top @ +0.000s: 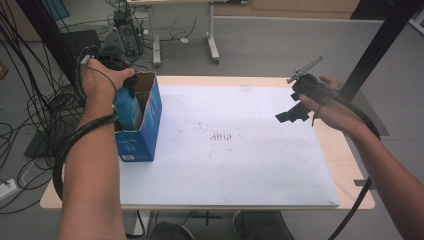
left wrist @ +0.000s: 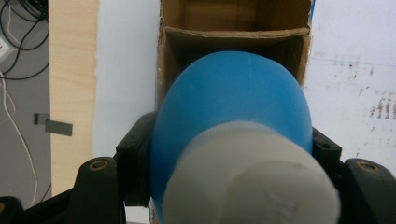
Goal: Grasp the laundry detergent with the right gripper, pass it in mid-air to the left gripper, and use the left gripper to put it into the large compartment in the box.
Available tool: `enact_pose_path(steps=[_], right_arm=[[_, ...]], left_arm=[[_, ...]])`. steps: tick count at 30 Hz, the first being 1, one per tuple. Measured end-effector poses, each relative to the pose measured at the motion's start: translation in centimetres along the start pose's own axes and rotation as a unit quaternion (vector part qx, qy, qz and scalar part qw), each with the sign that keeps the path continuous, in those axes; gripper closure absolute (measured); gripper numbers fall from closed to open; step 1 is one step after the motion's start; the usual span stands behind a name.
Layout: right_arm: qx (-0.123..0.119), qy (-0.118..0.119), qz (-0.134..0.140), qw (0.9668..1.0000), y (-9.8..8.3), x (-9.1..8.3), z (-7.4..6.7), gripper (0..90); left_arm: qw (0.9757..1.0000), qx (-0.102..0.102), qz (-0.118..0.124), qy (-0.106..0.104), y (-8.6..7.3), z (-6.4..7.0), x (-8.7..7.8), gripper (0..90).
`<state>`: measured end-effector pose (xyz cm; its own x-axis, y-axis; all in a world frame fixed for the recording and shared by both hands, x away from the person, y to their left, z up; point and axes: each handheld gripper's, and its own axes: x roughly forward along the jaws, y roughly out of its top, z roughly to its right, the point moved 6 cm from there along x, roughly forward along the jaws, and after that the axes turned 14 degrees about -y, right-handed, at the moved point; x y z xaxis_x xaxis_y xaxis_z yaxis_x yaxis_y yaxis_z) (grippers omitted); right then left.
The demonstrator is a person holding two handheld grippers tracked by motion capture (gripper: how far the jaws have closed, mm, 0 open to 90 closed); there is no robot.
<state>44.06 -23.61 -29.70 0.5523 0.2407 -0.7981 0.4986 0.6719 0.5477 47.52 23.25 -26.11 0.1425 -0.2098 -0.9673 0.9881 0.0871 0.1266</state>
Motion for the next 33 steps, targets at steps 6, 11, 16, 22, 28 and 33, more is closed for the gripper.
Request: enact_pose_path(steps=[6, 11, 16, 22, 28, 33], right_arm=[[0.000, 0.002, 0.000, 1.0000, 0.0, 0.3, -0.2, 0.3], [0.000, 0.002, -0.003, 1.0000, -0.1, 0.5, -0.2, 0.3], [-0.001, 0.000, -0.004, 1.0000, -0.1, 0.6, -0.2, 0.3], [-0.004, 0.002, -0.004, 1.0000, 0.1, 0.8, -0.4, 0.3], [-0.003, 0.001, -0.004, 1.0000, 0.0, 0.9, -0.3, 0.3], [-0.003, -0.002, -0.006, 1.0000, -0.2, 0.9, -0.1, 0.3]], left_arm=[[1.0000, 0.000, -0.002, 0.001, -0.2, -0.2, 1.3, 36.1], [1.0000, 0.002, -0.005, 0.002, -0.4, -0.4, 2.4, 36.1], [0.9999, 0.002, -0.010, 0.001, -0.5, -0.5, 3.3, 36.1], [0.9999, 0.007, -0.014, 0.001, -0.7, -0.4, 4.3, 36.1], [0.9998, 0.008, -0.017, 0.002, -0.9, -0.7, 5.0, 36.2], [0.9997, 0.008, -0.021, 0.002, -1.0, -0.9, 5.6, 36.2]])
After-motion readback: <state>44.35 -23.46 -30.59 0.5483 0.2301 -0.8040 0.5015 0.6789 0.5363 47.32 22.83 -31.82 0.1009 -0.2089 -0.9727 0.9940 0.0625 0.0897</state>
